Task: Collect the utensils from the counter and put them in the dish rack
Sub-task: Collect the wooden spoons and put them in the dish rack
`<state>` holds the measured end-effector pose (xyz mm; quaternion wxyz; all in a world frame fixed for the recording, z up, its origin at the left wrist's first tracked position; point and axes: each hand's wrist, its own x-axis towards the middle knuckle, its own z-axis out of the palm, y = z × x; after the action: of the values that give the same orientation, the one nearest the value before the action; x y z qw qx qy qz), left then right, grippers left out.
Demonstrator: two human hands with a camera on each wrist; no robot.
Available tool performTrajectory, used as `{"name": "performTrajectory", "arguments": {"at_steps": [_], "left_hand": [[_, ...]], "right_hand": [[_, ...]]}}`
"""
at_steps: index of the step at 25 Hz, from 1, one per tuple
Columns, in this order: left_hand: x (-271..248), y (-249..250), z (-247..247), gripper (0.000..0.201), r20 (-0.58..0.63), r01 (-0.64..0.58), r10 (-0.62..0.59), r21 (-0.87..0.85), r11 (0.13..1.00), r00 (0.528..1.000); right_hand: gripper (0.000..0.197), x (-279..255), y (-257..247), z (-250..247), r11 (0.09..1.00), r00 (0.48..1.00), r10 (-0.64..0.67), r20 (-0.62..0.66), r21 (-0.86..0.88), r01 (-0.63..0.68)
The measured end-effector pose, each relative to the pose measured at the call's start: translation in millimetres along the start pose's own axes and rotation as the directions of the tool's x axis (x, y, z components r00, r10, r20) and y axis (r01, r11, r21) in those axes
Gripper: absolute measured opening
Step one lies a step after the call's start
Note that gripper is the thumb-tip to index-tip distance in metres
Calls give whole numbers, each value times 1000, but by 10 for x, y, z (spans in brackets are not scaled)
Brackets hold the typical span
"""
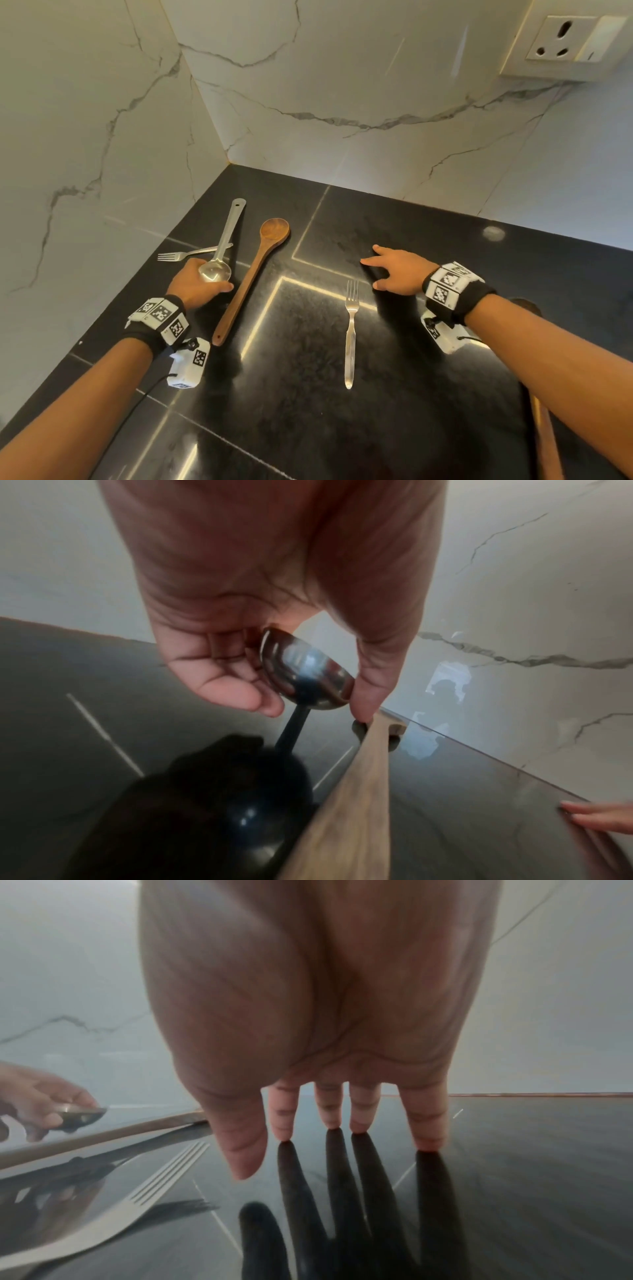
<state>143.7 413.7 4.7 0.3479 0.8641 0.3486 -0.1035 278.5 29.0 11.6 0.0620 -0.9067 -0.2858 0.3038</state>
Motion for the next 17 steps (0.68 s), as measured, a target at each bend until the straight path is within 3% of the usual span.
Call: {"name": "performTrajectory", "arguments": {"at_steps": [4, 6, 8, 10, 12, 14, 17], "left_hand": [[-103, -223, 73, 77, -23, -28, 29, 31, 999, 999], [-148, -253, 97, 84, -31, -59, 61, 41, 997, 998], [-198, -263, 109, 93, -44, -73, 79, 139, 988, 996], [-260, -244, 103, 92, -70, -69, 89, 255, 965, 994], [-358, -171, 110, 81, -131, -101, 159, 365, 926, 979], [-450, -60, 146, 67, -186, -189, 300, 451, 872, 936], [-509, 135, 295, 56, -64, -320, 423, 554, 768, 904]], "right_hand": [[49, -723, 296, 212, 996, 977, 74, -198, 58, -64], [48, -1050, 474, 297, 982, 930, 187, -317, 91, -167], [52, -1326, 654, 388, 939, 849, 344, -400, 152, -309], [60, -1536, 795, 496, 870, 768, 492, -409, 202, -450], [70, -1707, 872, 627, 797, 720, 604, -342, 248, -550], [74, -1810, 875, 764, 754, 708, 655, -266, 287, -590], [78, -1820, 792, 865, 751, 713, 655, -252, 325, -575]]}}
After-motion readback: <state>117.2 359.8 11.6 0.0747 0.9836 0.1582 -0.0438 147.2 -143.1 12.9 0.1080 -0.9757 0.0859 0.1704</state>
